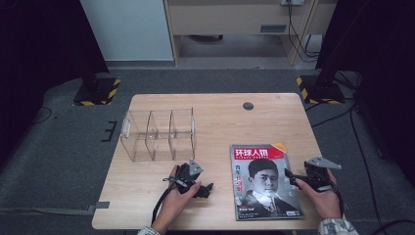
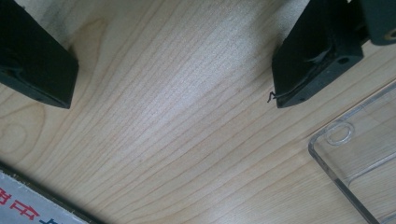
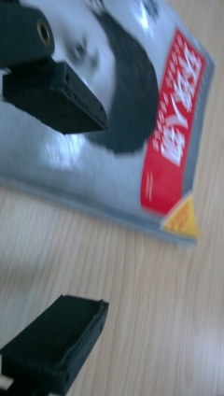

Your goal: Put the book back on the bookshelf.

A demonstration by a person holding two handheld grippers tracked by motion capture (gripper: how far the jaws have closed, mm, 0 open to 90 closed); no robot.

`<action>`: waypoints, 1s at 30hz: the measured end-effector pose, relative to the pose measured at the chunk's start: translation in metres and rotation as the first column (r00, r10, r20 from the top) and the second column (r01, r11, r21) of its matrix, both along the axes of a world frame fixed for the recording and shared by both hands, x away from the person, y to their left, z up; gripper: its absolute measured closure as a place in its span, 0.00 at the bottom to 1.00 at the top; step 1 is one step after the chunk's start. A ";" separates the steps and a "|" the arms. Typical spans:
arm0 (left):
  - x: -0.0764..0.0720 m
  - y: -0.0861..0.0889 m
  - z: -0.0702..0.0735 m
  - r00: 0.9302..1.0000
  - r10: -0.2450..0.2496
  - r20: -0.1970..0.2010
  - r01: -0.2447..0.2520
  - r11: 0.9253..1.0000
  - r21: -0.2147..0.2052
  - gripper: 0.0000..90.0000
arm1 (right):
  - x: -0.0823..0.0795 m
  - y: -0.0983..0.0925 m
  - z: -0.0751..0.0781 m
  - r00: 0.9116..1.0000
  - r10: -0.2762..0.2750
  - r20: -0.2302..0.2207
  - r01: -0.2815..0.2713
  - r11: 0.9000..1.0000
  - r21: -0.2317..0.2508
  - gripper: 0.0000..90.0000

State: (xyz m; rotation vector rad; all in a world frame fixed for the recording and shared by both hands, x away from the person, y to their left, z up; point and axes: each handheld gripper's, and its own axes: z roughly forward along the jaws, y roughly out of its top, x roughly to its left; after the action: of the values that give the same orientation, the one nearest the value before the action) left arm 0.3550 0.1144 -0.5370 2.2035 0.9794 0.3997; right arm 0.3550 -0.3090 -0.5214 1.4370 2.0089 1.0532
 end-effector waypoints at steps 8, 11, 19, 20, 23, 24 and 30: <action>-0.004 0.000 0.000 1.000 0.000 0.001 0.000 1.000 -0.006 0.00 | -0.001 0.013 -0.005 0.997 0.068 -0.034 -0.069 0.997 -0.037 0.23; -0.005 -0.001 0.000 1.000 0.005 0.001 -0.005 1.000 -0.006 0.00 | 0.000 0.013 -0.006 0.996 0.082 -0.041 -0.082 0.997 -0.010 0.24; -0.011 -0.026 0.001 1.000 -0.028 0.000 0.028 0.998 -0.059 0.08 | 0.005 0.015 -0.010 0.993 0.097 -0.065 -0.097 0.995 -0.009 0.26; -0.011 -0.026 0.001 1.000 -0.028 0.000 0.028 0.998 -0.059 0.09 | 0.005 0.015 -0.010 0.993 0.097 -0.065 -0.097 0.995 -0.009 0.26; -0.014 -0.041 0.008 1.000 -0.003 -0.016 0.001 0.996 -0.090 0.13 | 0.007 0.016 -0.009 0.993 0.097 -0.073 -0.099 0.995 -0.012 0.28; -0.014 -0.041 0.008 1.000 -0.003 -0.016 0.001 0.996 -0.090 0.13 | 0.007 0.016 -0.009 0.993 0.097 -0.073 -0.099 0.995 -0.012 0.28; -0.019 -0.072 0.014 1.000 -0.021 -0.002 0.021 0.997 -0.079 0.26 | 0.008 0.021 -0.011 0.989 0.114 -0.095 -0.117 0.993 -0.025 0.30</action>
State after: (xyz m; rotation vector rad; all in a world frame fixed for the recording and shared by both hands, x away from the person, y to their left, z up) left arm 0.3363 0.0428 -0.5229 2.1418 0.9562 0.3423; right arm 0.3628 -0.2885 -0.5326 1.3922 2.1881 1.0147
